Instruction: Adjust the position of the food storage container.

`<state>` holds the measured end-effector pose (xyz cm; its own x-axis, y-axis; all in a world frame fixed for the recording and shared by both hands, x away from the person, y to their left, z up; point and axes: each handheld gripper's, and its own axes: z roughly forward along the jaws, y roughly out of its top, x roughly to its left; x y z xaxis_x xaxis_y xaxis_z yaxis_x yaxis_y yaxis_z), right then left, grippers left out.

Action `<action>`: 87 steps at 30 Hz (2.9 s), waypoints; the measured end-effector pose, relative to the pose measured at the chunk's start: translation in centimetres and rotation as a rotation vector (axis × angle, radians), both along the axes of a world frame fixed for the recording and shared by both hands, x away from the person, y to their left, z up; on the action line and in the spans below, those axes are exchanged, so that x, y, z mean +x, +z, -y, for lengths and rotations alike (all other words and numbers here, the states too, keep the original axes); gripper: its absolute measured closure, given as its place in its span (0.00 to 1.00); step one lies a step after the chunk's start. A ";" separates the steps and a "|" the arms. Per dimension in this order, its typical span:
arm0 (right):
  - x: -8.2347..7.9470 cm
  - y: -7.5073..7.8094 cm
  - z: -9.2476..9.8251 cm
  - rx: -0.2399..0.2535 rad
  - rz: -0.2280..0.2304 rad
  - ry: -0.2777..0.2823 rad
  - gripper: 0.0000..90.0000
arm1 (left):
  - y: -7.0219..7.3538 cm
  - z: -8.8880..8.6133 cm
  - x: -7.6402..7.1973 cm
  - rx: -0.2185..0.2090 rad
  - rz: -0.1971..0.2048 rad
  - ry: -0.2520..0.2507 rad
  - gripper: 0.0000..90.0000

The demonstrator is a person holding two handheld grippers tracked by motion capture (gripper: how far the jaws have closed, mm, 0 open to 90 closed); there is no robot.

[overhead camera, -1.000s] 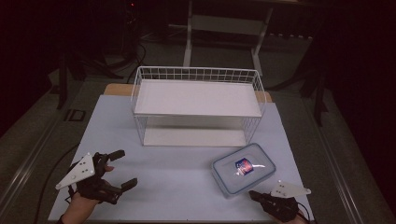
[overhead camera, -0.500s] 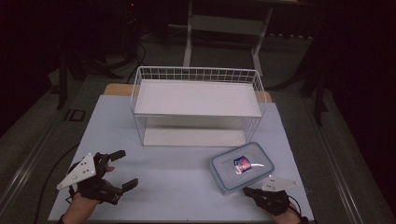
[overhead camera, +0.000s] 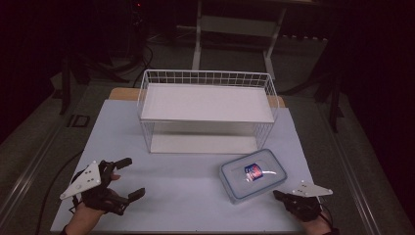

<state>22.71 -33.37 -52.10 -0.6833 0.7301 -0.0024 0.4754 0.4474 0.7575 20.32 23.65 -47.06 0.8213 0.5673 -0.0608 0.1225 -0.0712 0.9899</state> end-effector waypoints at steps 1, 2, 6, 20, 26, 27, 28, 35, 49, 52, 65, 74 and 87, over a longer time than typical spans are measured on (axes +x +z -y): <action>0.0 0.0 0.0 0.000 0.000 0.000 1.00 | 0.0 0.0 0.0 0.000 0.000 0.000 0.00; 0.3 0.0 0.6 -0.001 0.002 -0.025 1.00 | 0.0 0.0 0.0 0.002 0.002 0.000 0.00; 1.9 -0.4 2.9 -0.038 0.028 -0.131 1.00 | -0.1 0.1 0.0 0.000 -0.004 -0.001 0.00; 4.1 -1.2 2.5 0.020 0.035 -0.166 1.00 | -0.2 0.0 0.1 0.000 -0.009 -0.004 0.00; 3.2 -1.2 1.6 0.023 0.024 -0.135 1.00 | -0.1 0.1 0.1 0.006 -0.008 -0.007 0.00; 3.1 -1.2 1.4 0.025 0.023 -0.127 1.00 | -0.1 0.1 0.1 0.004 -0.008 -0.008 0.00; 2.9 -1.2 1.2 0.028 0.020 -0.120 1.00 | -0.1 0.1 0.1 0.003 -0.010 -0.007 0.00; 2.4 -0.9 0.0 0.045 0.013 -0.067 1.00 | -0.2 0.3 0.1 0.007 -0.014 -0.010 0.00; 2.3 -0.5 -3.0 0.052 -0.018 0.049 1.00 | -0.3 0.6 0.1 0.009 -0.021 -0.025 0.00; 2.4 -0.5 -3.6 0.052 -0.020 0.068 1.00 | -0.4 0.8 0.2 0.015 -0.024 -0.029 0.00; 3.5 -0.5 -7.0 0.033 -0.031 0.161 1.00 | -0.6 1.0 0.2 0.018 -0.038 -0.042 0.00; 4.6 -0.5 -9.1 0.020 -0.033 0.199 1.00 | -0.7 1.2 0.1 0.022 -0.044 -0.053 0.00; 5.1 -0.2 -9.5 0.022 -0.012 0.197 1.00 | -1.0 1.5 0.2 0.024 -0.049 -0.058 0.00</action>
<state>27.79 -23.87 -52.29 -0.8130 0.5819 0.0214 0.3894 0.5160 0.7630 20.49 22.15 -48.01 0.8492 0.5205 -0.0888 0.1661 -0.1035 0.9807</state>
